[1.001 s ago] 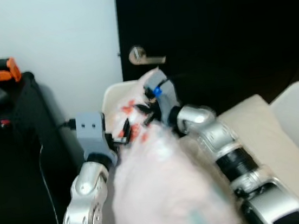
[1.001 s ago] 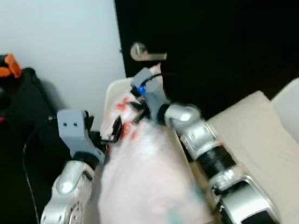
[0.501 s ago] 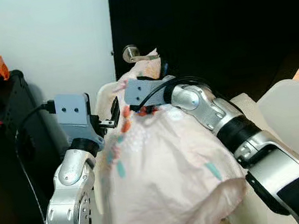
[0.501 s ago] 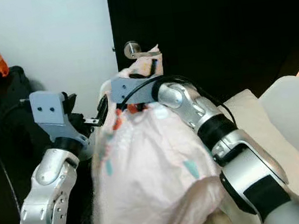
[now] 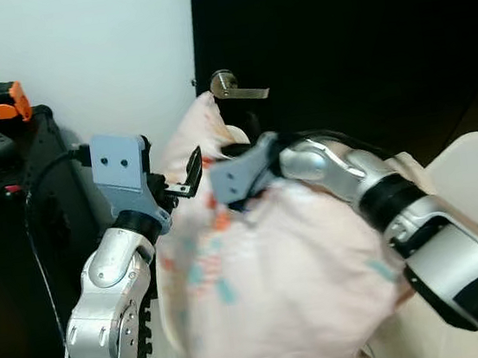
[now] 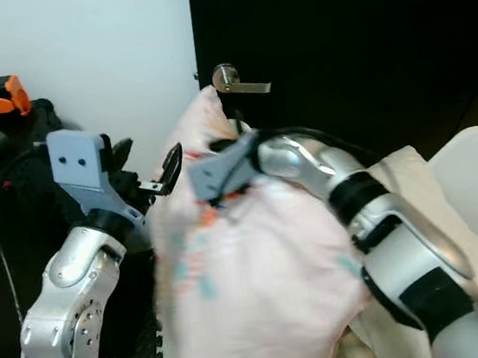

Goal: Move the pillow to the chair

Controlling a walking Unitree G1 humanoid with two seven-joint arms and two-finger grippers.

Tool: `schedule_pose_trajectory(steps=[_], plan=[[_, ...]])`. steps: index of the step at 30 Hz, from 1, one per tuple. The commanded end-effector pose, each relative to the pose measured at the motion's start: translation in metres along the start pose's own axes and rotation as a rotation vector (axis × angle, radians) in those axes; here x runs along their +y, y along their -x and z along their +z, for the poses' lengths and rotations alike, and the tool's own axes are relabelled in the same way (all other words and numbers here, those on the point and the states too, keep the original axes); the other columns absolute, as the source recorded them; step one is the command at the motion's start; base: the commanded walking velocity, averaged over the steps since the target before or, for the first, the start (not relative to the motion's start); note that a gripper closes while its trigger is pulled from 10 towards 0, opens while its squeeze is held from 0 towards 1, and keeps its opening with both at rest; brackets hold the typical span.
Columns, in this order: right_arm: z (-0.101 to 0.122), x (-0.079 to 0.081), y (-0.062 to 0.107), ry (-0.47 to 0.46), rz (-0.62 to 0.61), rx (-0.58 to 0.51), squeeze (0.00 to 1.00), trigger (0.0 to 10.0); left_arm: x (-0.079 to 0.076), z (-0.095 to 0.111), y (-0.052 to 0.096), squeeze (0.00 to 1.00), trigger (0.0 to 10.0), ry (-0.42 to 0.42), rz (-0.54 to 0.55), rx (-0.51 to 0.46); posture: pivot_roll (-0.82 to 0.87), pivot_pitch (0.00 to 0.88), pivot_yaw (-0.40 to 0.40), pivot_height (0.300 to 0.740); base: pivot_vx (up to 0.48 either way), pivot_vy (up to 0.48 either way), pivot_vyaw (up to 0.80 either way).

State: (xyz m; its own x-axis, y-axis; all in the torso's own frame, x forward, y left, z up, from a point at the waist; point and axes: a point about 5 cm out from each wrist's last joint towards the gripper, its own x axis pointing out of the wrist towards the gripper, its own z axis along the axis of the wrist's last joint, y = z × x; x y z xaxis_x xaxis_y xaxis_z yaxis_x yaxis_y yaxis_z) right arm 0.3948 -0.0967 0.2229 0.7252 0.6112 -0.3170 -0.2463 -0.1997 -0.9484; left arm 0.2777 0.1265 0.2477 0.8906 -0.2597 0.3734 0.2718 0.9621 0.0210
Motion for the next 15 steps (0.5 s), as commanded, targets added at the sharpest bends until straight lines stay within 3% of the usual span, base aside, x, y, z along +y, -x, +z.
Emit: schedule_pose_trajectory(steps=[1, 6, 15], plan=[[-0.006, -0.035, 0.006, 0.091, -0.161, 0.054, 0.00, 10.0, -0.008, 0.001, -0.003, 0.00, 10.0, 0.022, -0.037, -0.002, 0.08, 0.000, -0.086, 0.740, 0.000, 0.000, 0.00], [0.003, -0.042, -0.001, 0.151, -0.249, 0.048, 0.00, 10.0, -0.009, 0.002, -0.006, 0.00, 10.0, 0.023, -0.040, -0.004, 0.09, 0.000, -0.091, 0.740, 0.000, 0.000, 0.00], [0.037, -0.054, -0.016, 0.104, -0.389, -0.071, 0.00, 10.0, -0.010, 0.004, -0.005, 0.00, 10.0, 0.029, -0.018, -0.002, 0.11, 0.000, -0.096, 0.735, 0.000, 0.000, 0.00]])
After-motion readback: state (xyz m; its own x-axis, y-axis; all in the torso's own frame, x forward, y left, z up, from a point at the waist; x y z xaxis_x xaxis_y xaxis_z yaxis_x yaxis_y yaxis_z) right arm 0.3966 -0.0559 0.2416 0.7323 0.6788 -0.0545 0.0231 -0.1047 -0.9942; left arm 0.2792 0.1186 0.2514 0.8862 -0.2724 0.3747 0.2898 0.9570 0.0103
